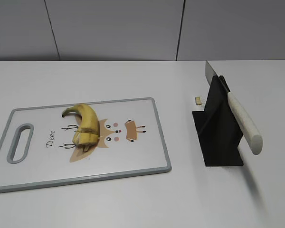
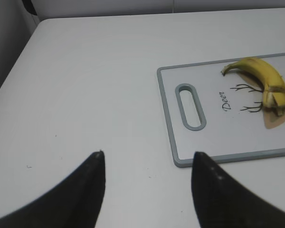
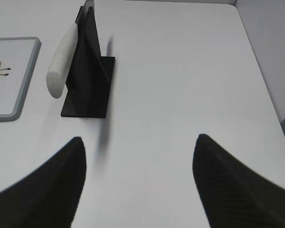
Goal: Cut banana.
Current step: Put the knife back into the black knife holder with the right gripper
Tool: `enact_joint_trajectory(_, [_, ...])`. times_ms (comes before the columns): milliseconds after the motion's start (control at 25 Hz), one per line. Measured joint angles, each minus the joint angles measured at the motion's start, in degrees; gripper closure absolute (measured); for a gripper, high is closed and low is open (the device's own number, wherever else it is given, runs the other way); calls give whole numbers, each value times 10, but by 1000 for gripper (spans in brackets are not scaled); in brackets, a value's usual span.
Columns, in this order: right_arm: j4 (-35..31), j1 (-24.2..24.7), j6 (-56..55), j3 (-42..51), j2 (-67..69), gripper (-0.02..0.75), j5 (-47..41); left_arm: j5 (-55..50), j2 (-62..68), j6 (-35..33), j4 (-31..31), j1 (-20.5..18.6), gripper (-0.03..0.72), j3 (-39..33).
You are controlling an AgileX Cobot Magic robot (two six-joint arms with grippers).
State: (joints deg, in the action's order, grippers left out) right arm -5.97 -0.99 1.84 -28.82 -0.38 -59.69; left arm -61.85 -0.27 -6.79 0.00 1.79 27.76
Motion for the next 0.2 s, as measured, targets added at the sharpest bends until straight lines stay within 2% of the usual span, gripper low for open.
enact_joint_trajectory(200, [0, 0, 0, 0, 0, 193, 0, 0, 0, 0, 0, 0, 135, 0])
